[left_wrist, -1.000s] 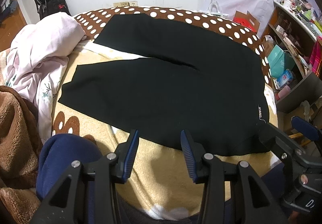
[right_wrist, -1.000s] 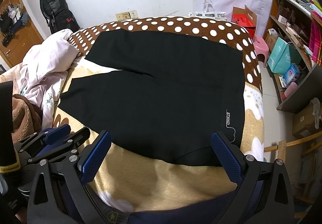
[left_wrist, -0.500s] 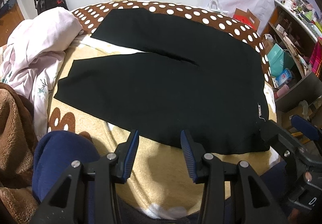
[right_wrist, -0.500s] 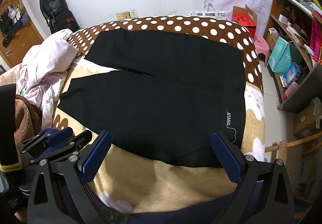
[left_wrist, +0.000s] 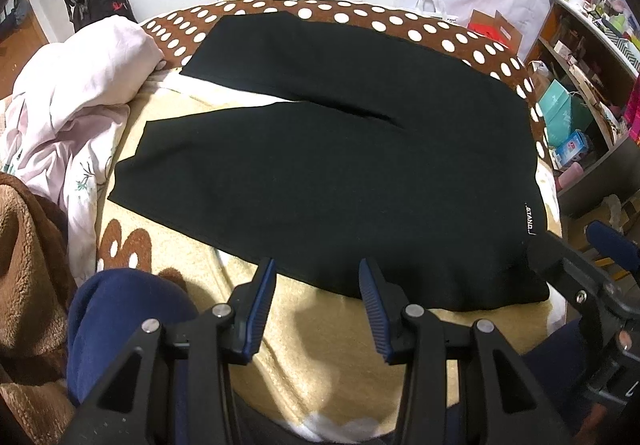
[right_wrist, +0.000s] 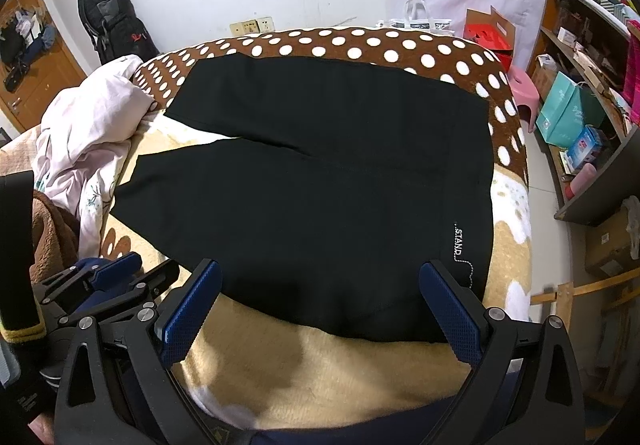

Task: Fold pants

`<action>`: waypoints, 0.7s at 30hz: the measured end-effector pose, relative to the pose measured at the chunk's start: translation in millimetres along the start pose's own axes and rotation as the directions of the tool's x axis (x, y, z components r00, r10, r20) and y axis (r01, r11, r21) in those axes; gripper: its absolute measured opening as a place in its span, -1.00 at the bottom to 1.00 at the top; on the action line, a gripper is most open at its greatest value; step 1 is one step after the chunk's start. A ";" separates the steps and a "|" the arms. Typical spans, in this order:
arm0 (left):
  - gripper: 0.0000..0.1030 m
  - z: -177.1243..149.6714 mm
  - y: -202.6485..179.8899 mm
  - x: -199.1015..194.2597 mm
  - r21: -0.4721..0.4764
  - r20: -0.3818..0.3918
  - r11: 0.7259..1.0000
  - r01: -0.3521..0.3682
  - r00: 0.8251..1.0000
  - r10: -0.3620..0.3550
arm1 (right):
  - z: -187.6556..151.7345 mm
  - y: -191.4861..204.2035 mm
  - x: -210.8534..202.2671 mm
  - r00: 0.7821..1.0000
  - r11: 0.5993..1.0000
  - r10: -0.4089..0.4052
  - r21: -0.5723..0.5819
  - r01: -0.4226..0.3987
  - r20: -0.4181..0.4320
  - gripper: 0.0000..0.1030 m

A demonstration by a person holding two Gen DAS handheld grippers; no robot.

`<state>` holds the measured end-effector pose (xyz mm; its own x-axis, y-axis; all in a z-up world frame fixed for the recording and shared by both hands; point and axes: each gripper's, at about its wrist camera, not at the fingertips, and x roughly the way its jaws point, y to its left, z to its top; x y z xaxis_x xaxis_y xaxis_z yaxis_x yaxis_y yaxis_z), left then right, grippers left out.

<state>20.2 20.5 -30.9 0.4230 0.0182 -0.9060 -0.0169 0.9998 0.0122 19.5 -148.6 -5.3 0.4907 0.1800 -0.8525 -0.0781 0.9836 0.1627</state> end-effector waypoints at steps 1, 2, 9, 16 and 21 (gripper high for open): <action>-0.11 0.3 -0.1 0.8 0.001 0.000 1.000 -0.003 1.000 0.003 | 0.5 -0.4 1.4 1.000 1.000 0.001 0.001 -0.001 -0.002 0.93; -0.11 0.7 0.0 1.8 0.002 -0.001 1.000 -0.006 1.000 0.006 | 1.3 -1.0 2.8 1.000 1.000 0.003 0.001 -0.003 -0.004 0.93; -0.11 4.8 1.6 10.8 0.014 -0.013 1.000 -0.015 1.000 0.015 | 6.4 -2.6 9.4 1.000 1.000 0.011 0.000 -0.011 -0.007 0.93; -0.11 10.6 1.3 18.2 0.033 -0.005 0.999 -0.034 0.999 0.035 | 10.9 -5.2 14.9 1.000 1.000 0.014 0.000 -0.014 -0.009 0.93; -0.11 18.2 3.1 24.5 0.043 -0.006 0.999 -0.005 1.000 0.005 | 16.4 -7.8 22.9 1.000 1.000 0.018 -0.001 -0.018 -0.015 0.93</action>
<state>46.9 24.3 -45.3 0.4174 0.0230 -0.9085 0.0198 0.9992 0.0344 45.5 -152.5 -17.9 0.4759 0.1975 -0.8570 -0.0880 0.9803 0.1770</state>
